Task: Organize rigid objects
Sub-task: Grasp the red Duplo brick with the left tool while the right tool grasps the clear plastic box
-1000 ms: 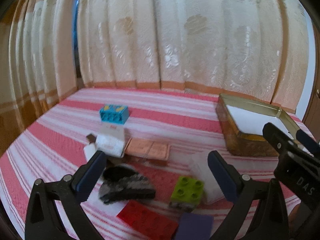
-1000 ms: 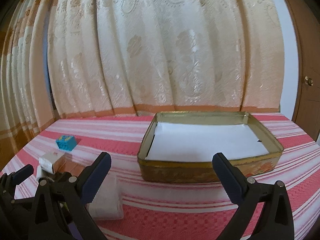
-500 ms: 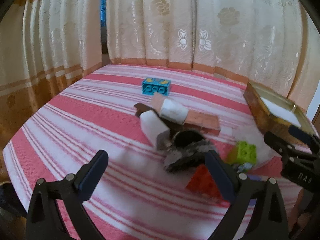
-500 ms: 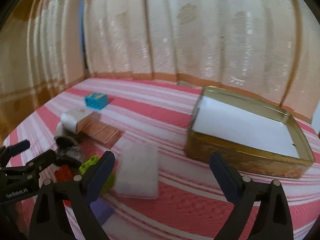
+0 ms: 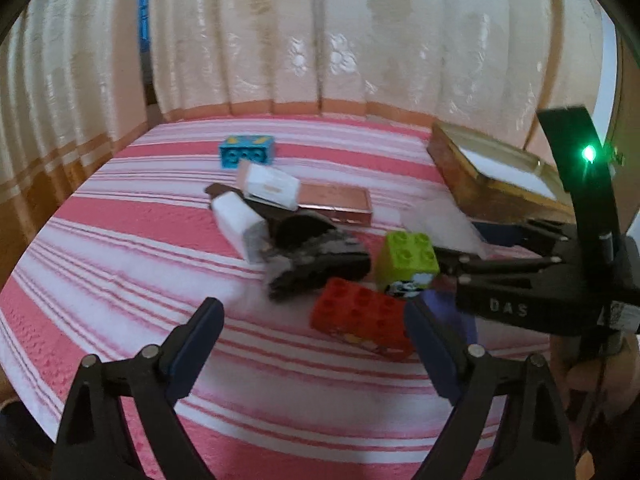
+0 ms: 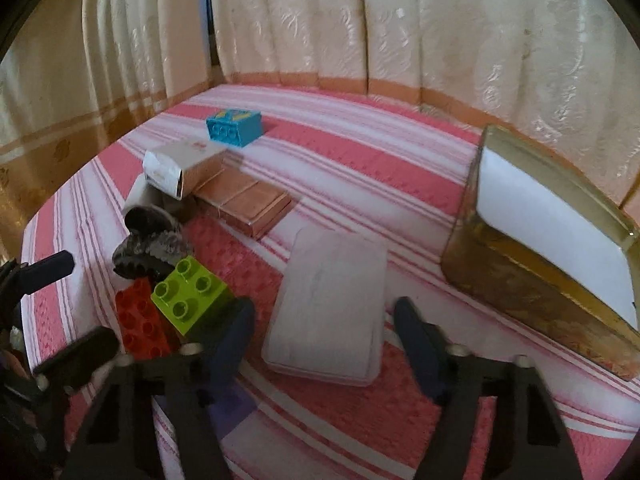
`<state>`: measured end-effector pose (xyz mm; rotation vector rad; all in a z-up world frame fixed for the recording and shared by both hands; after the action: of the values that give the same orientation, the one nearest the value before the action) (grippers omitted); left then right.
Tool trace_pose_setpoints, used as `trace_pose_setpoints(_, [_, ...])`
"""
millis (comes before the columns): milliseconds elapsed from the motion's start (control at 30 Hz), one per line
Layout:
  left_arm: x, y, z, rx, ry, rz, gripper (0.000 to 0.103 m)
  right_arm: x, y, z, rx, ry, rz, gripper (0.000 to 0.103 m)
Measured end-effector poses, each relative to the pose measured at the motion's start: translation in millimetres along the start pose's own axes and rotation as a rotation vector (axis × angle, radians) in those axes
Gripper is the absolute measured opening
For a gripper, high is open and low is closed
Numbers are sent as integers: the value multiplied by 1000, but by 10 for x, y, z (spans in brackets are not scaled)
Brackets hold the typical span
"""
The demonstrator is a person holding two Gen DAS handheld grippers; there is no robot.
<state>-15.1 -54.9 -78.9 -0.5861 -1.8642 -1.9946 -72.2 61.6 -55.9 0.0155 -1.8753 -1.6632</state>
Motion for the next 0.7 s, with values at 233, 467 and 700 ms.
trace_pose_setpoints(233, [41, -240, 139, -68, 34, -89, 93, -44, 66, 121, 52, -43, 39, 58])
trace_pose_setpoints(467, [46, -367, 195, 17, -3, -115, 83, -70, 117, 271, 62, -81, 64, 58])
trace_pose_setpoints(700, [38, -280, 110, -26, -3, -78, 64, -70, 178, 272, 59, -81, 105, 58])
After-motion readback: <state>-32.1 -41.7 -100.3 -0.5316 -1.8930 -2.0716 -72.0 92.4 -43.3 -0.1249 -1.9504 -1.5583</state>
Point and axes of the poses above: each gripper's, at about its wrist camera, not at the fingertips, and y roughly against the way its jaws point, z to its right, x to its top, the point moved 8 cm from there along -y, roughly the way its jaws point, and after that the axes turned 15 degrees about -z, right-handed, at the moved point
